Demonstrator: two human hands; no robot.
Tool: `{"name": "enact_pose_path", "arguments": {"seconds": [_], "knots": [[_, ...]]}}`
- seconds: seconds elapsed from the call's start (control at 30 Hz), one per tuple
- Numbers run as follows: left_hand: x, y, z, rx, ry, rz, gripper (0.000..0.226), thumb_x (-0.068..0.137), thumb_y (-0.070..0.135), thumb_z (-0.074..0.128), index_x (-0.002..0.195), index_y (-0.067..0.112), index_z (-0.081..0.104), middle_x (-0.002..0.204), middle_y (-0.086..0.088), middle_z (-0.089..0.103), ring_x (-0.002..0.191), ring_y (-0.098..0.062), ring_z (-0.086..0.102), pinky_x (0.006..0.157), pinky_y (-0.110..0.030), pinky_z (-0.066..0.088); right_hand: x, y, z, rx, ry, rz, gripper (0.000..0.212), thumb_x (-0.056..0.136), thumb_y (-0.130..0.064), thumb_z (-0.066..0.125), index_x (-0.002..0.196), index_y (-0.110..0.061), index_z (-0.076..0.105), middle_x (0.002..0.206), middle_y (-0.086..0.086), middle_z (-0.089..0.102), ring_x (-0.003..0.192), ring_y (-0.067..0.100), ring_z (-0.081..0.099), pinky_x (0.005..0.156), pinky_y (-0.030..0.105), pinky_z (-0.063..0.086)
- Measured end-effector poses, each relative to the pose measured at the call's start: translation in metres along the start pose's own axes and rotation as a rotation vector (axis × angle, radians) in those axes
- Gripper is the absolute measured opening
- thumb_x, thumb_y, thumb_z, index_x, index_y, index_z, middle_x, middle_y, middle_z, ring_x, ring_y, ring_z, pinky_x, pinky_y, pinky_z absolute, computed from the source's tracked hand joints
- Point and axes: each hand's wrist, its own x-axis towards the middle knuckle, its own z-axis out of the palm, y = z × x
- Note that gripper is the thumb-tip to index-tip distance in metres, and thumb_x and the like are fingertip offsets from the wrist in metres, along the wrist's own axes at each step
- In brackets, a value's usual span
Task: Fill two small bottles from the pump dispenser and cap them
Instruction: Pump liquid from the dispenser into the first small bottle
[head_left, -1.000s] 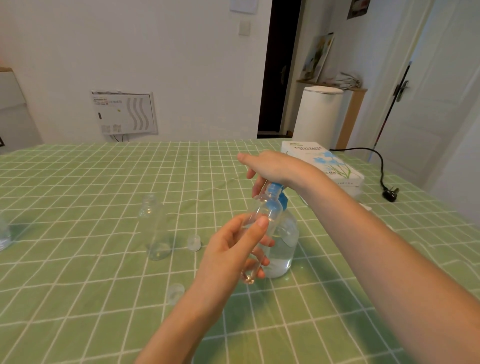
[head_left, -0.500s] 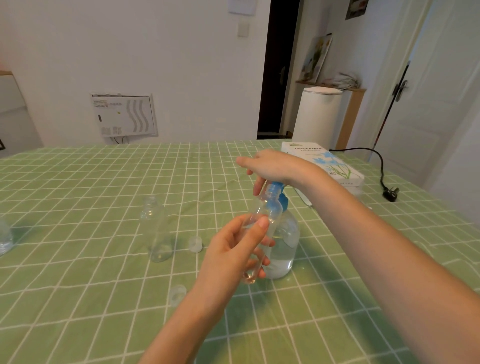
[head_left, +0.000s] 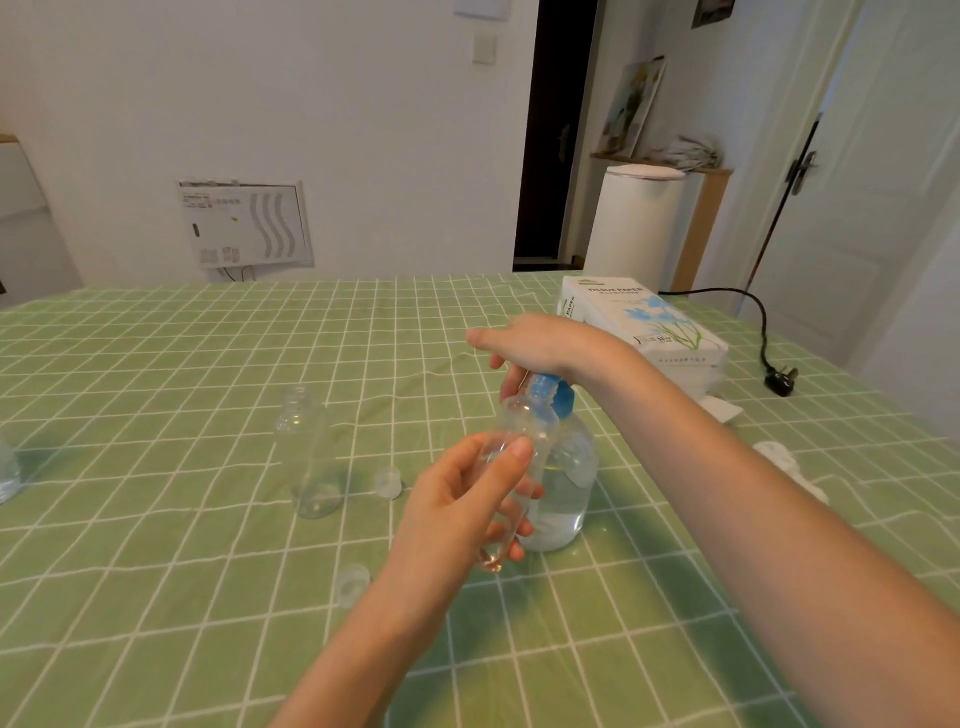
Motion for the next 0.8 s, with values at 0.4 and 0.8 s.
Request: {"name": "enact_pose_path", "arguments": {"seconds": [0.4, 0.8], "knots": [[0.004, 0.002, 0.002, -0.031, 0.001, 0.021, 0.052, 0.061, 0.050, 0.063, 0.104, 0.021, 0.066, 0.074, 0.002, 0.068, 0.054, -0.011, 0.057, 0.047, -0.019, 0.046, 0.000, -0.008, -0.014, -0.080, 0.021, -0.042, 0.062, 0.094, -0.055, 0.039, 0.137, -0.010, 0.043, 0.128, 0.010, 0.058, 0.100, 0.026, 0.055, 0.084, 0.036, 0.044], [0.001, -0.002, -0.001, -0.003, -0.016, 0.013, 0.052, 0.062, 0.051, 0.062, 0.103, 0.019, 0.067, 0.074, 0.000, 0.068, 0.053, -0.010, 0.057, 0.045, -0.018, 0.044, 0.003, -0.001, -0.001, -0.048, -0.006, -0.021, 0.063, 0.092, -0.055, 0.043, 0.135, -0.009, 0.047, 0.129, 0.011, 0.059, 0.113, 0.030, 0.056, 0.080, 0.034, 0.038]]}}
